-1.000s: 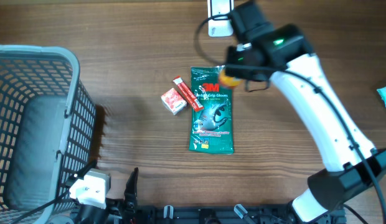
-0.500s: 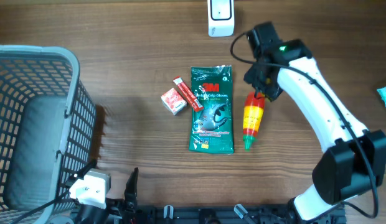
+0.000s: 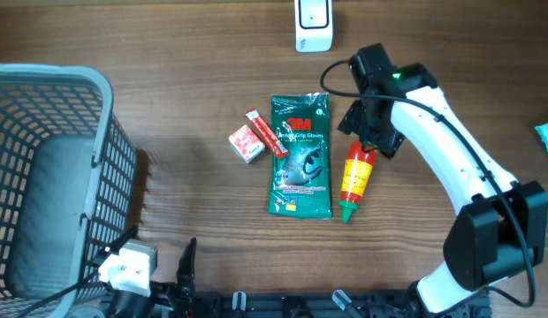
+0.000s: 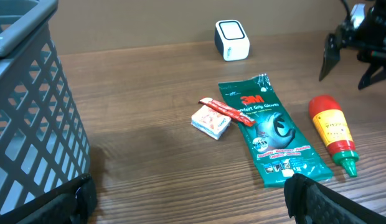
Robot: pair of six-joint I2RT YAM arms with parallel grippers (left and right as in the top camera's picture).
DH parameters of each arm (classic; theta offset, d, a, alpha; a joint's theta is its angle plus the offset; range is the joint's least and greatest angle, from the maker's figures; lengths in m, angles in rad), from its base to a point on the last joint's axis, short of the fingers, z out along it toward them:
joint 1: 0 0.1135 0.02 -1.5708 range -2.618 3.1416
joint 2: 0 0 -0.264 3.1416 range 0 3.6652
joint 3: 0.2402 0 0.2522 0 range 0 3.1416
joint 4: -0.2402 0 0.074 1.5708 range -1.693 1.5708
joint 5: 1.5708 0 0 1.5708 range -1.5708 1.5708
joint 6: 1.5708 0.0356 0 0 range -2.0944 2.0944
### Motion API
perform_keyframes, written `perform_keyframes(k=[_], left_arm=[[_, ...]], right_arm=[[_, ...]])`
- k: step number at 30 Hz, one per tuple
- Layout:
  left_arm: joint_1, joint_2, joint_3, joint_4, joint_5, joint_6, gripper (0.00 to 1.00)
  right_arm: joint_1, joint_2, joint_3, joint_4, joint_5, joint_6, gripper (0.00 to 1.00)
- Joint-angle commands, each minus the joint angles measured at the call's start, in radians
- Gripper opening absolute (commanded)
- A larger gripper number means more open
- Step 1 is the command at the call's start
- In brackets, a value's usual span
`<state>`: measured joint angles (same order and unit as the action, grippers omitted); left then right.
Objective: Scan the item barcode
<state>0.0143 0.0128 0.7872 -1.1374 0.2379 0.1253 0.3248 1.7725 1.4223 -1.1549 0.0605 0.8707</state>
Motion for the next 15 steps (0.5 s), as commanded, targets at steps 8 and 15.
perform_keyframes(k=[8, 15], left_arm=[[0.005, -0.008, 0.002, 0.003, 0.016, 0.000, 1.00], [0.005, -0.008, 0.002, 0.003, 0.016, 0.000, 1.00]], right_arm=[[0.005, 0.004, -0.336, 0.328, -0.116, -0.214, 0.81], [0.003, 0.004, -0.432, 0.390, -0.054, -0.179, 0.63]])
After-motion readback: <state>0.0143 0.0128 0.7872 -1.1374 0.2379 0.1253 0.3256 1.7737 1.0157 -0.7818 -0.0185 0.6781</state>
